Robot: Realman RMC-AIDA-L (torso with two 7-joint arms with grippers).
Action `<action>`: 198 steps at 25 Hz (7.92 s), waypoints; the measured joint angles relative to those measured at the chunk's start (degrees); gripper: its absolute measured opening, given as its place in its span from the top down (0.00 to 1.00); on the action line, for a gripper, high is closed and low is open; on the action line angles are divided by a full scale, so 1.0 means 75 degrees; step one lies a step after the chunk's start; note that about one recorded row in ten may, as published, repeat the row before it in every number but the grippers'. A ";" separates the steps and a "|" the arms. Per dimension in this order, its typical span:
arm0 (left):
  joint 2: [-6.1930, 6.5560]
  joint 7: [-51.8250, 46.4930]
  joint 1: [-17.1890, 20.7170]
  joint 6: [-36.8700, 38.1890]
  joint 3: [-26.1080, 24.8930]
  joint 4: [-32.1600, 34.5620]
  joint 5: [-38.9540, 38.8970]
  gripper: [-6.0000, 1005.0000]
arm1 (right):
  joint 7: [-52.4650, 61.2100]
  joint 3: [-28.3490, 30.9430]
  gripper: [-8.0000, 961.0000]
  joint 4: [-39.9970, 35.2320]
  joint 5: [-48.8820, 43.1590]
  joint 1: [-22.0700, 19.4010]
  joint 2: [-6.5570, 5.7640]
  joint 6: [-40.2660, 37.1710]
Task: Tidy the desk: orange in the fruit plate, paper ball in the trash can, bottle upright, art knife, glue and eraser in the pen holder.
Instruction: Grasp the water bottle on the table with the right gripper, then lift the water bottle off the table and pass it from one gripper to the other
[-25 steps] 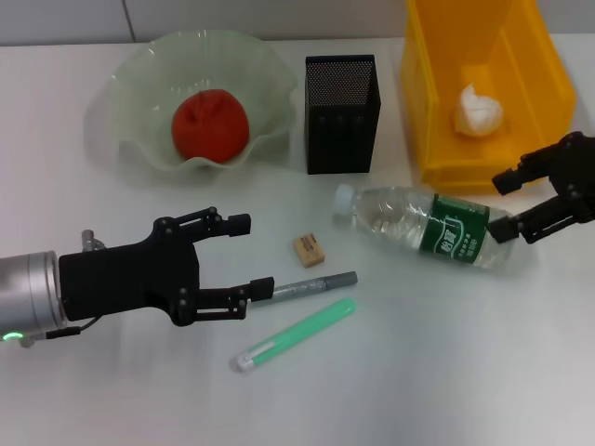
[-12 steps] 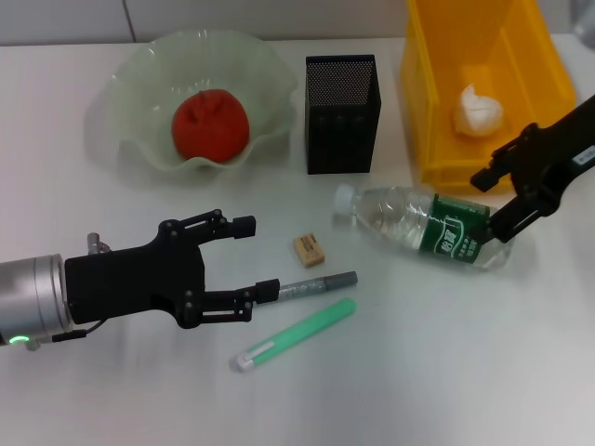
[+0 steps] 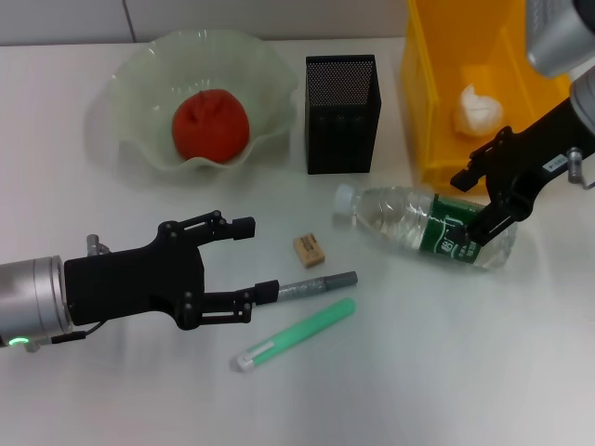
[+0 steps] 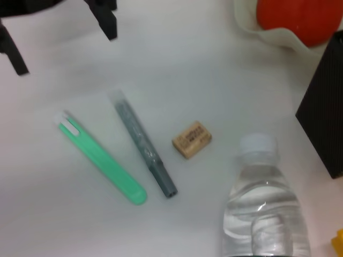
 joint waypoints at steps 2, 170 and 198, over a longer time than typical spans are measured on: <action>0.0001 0.0001 0.0003 0.0001 0.0007 0.0000 0.0000 0.17 | -0.0016 -0.0003 0.14 -0.0028 -0.0215 0.0001 0.0114 0.0083; -0.0471 -0.0814 -0.0692 0.0924 -0.1479 -0.1509 -0.1479 0.19 | -0.6694 -0.0171 0.20 0.3926 0.7887 -0.2561 0.0468 0.1073; -0.0467 -0.0481 -0.0766 0.0877 -0.1451 -0.1887 -0.1875 0.20 | -0.6940 -0.0176 0.20 0.4452 0.7895 -0.2230 0.0476 0.1212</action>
